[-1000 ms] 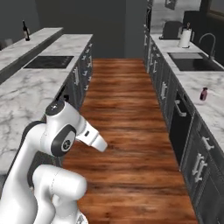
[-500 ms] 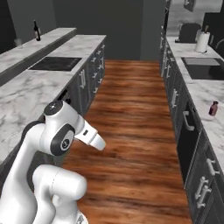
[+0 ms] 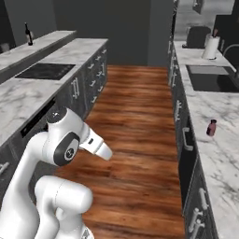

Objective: There is a wine glass and glass cup on the dining counter. Place the wine bottle next to the wine glass and the juice bottle next to the glass cup.

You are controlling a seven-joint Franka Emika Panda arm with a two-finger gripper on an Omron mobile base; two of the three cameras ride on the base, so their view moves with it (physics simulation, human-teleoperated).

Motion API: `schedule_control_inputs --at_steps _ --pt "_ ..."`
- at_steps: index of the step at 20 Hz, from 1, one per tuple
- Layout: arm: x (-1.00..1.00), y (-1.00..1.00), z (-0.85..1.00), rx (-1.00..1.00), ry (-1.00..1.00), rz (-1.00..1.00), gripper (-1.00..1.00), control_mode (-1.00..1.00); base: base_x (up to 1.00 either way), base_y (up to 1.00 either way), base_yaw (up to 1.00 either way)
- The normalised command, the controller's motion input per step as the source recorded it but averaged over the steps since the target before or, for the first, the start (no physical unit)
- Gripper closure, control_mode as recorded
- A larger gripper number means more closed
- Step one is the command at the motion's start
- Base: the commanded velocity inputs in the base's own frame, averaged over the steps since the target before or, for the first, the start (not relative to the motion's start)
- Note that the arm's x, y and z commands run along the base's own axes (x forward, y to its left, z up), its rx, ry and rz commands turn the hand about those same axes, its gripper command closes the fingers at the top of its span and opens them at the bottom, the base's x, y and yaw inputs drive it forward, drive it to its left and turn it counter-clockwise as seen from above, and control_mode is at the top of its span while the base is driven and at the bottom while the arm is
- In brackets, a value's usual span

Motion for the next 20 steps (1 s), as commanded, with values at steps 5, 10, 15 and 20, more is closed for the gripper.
schedule_control_inputs --at_steps 5,10,15,20 --pt "0.00 0.00 0.00 0.00 0.00 0.00 -1.00 1.00 0.63 -0.43 -0.04" --pt "0.00 0.00 0.00 0.00 0.00 0.00 -1.00 1.00 0.72 -0.33 -0.04" --pt "0.00 0.00 0.00 0.00 0.00 0.00 -1.00 1.00 0.74 -0.22 -0.11" --pt "0.00 0.00 0.00 0.00 0.00 0.00 -1.00 1.00 0.60 -0.13 -0.29"
